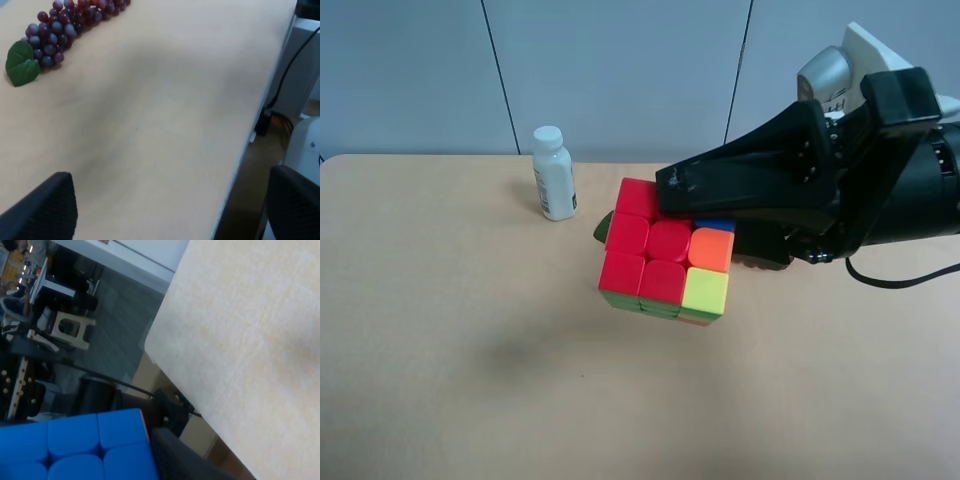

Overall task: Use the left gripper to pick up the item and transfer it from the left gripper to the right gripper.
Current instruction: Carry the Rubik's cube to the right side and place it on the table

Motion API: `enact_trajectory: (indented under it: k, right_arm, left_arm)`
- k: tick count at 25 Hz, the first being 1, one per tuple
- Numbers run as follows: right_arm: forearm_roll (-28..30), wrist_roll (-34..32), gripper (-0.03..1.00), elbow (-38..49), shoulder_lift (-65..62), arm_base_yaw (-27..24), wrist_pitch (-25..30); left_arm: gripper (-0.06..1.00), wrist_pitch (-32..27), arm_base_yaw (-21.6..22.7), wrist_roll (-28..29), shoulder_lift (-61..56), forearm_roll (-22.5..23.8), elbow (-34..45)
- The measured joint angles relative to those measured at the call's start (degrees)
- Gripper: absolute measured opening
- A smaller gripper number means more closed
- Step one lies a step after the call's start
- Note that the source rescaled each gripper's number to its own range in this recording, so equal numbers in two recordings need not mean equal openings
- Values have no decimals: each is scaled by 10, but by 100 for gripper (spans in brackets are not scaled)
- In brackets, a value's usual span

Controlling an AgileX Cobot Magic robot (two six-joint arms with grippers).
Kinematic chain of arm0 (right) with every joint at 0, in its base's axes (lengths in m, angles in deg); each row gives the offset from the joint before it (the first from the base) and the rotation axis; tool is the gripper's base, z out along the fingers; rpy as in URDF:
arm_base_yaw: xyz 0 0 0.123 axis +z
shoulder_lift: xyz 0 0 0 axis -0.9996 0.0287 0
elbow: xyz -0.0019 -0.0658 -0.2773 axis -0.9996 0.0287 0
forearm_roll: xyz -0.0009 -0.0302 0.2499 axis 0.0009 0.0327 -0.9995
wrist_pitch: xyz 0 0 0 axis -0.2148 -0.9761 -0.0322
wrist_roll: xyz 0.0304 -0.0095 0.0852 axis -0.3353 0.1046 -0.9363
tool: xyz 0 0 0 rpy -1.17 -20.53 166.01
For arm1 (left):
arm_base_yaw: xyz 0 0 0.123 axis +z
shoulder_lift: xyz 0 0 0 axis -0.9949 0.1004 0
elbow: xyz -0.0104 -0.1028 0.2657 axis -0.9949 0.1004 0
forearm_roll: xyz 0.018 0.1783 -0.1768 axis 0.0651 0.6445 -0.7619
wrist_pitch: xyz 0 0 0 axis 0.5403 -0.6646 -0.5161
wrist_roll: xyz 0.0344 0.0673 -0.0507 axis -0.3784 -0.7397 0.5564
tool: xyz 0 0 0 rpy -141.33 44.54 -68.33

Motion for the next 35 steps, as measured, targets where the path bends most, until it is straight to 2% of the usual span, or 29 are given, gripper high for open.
enact_trajectory:
  k: [10,13,17,27,30,35]
  right_arm:
    - [-1,-1,0,0,0,0,0]
    - [-1,-1,0,0,0,0,0]
    - [0,0,0,0,0,0,0]
    - [5,8,0,-6,0,0,-28]
    - [27,9,0,-35,1,0,-49]
    - [120,-23,0,-104,1,0,-119]
  left_arm:
    - [45,2,0,0,0,-4,0]
    - [45,2,14,0,0,-5,0]
    - [45,2,78,0,0,-5,0]
    - [44,2,314,0,0,-5,0]
    - [44,2,373,0,0,-5,0]
    - [44,2,422,0,0,-5,0]
